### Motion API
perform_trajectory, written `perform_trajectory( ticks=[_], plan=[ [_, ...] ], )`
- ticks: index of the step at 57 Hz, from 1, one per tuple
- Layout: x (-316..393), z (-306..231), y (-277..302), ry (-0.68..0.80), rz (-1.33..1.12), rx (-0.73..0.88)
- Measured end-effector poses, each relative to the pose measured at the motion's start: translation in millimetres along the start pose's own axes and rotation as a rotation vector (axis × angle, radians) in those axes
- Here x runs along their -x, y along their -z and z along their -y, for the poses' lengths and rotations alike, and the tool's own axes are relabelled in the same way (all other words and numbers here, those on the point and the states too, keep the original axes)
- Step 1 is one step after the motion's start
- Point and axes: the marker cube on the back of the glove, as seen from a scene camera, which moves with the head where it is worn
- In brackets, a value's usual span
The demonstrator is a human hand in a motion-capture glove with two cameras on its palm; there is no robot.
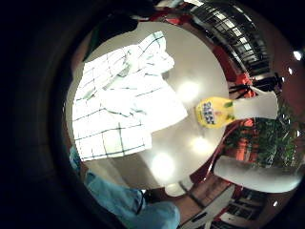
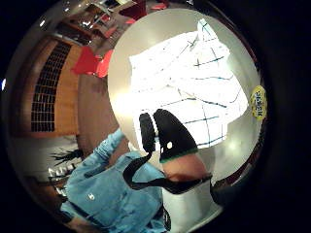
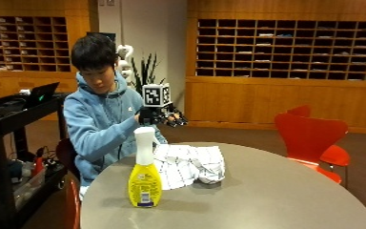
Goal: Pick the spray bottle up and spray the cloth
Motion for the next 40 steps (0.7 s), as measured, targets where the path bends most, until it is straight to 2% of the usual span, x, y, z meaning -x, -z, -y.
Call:
perform_trajectory(
  ticks=[3,17,40],
  plan=[
    [-4,-13,0,-0.02,-0.083,0.02],
    [-10,-23,12,-0.015,-0.076,-0.104],
    [-51,-82,44,-0.066,0.059,-0.576]
  ],
)
